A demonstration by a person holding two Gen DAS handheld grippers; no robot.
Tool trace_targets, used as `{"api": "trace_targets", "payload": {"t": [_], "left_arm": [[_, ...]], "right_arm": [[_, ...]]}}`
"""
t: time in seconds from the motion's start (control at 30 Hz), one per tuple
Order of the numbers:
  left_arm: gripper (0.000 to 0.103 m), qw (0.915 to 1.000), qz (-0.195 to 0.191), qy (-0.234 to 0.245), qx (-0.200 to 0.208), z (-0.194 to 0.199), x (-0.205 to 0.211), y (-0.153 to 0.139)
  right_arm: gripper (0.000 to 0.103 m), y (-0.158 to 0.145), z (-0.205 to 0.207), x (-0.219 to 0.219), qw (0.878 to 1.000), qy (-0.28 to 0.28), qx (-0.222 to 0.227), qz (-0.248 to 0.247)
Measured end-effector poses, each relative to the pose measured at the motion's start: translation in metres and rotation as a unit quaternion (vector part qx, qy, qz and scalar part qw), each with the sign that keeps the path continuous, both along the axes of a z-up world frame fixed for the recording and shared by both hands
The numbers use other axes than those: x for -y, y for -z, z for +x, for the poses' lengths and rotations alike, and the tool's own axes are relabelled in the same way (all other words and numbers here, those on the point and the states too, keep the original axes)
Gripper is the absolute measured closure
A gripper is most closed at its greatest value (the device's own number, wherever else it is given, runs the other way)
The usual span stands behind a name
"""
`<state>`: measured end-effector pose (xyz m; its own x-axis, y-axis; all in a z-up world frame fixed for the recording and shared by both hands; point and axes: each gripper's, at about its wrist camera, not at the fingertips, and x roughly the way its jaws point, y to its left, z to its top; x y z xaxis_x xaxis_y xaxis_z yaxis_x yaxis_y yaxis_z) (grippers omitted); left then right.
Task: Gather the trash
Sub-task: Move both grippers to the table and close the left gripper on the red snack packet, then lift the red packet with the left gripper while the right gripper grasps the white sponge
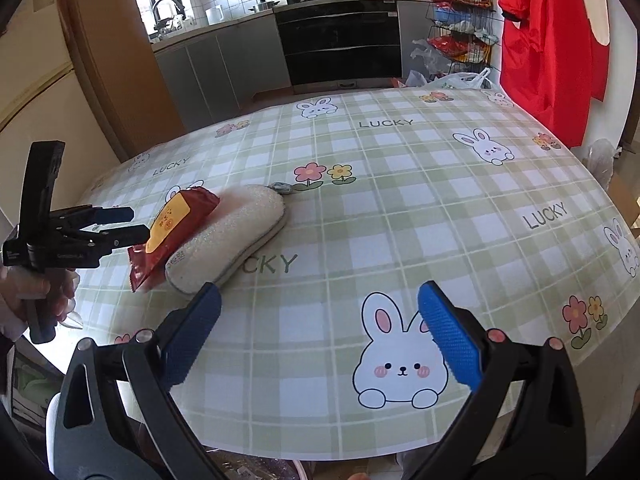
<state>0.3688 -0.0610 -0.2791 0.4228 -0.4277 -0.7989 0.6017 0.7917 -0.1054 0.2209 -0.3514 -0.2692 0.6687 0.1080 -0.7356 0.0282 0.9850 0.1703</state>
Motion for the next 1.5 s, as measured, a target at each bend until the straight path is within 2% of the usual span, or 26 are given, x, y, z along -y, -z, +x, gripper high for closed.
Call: {"api": "trace_targets", "payload": {"t": [0.13, 0.37, 0.5, 0.53, 0.67, 0.73, 0.9, 1.07, 1.23, 1.3, 1.4, 1.5], "left_arm": [[0.021, 0.9986, -0.006, 0.025, -0.045, 0.019, 0.006, 0.020], [0.016, 0.9970, 0.019, 0.043, -0.061, 0.036, 0.013, 0.038], [0.016, 0.9965, 0.010, 0.043, -0.071, 0.037, 0.015, 0.041], [0.019, 0.9966, 0.007, 0.039, -0.072, 0.037, 0.014, 0.041], [0.030, 0.9975, 0.000, 0.015, -0.069, 0.035, 0.003, 0.038], [0.042, 0.9974, -0.017, 0.007, -0.070, 0.033, -0.007, 0.035], [0.054, 0.9959, -0.053, -0.039, -0.063, 0.025, -0.040, 0.028], [0.057, 0.9905, -0.091, -0.095, -0.041, 0.011, -0.079, 0.013], [0.058, 0.9790, -0.114, -0.167, -0.029, -0.003, -0.116, 0.006], [0.058, 0.9744, -0.123, -0.187, -0.023, -0.013, -0.128, 0.004], [0.058, 0.9642, -0.162, -0.207, -0.034, -0.029, -0.145, 0.004], [0.058, 0.9631, -0.161, -0.214, -0.022, -0.048, -0.155, 0.001]], "right_arm": [[0.006, 0.007, 0.009, 0.006, 1.000, 0.003, -0.009, -0.003], [0.006, 0.014, 0.020, 0.008, 1.000, 0.000, -0.021, -0.011], [0.006, 0.013, 0.024, 0.004, 1.000, -0.005, -0.026, -0.013], [0.006, 0.013, 0.026, 0.002, 1.000, -0.008, -0.026, -0.013], [0.006, 0.012, 0.029, -0.007, 0.999, -0.019, -0.032, -0.011], [0.006, 0.013, 0.033, -0.011, 0.999, -0.024, -0.040, -0.009], [0.006, 0.013, 0.050, -0.026, 0.996, -0.041, -0.077, 0.006], [0.006, 0.019, 0.085, -0.052, 0.991, -0.049, -0.122, -0.003], [0.006, 0.032, 0.134, -0.075, 0.985, -0.012, -0.168, 0.032], [0.006, 0.036, 0.150, -0.085, 0.983, 0.003, -0.182, 0.028], [0.006, 0.041, 0.171, -0.100, 0.980, 0.019, -0.197, 0.014], [0.006, 0.049, 0.182, -0.108, 0.975, 0.055, -0.215, -0.018]]}}
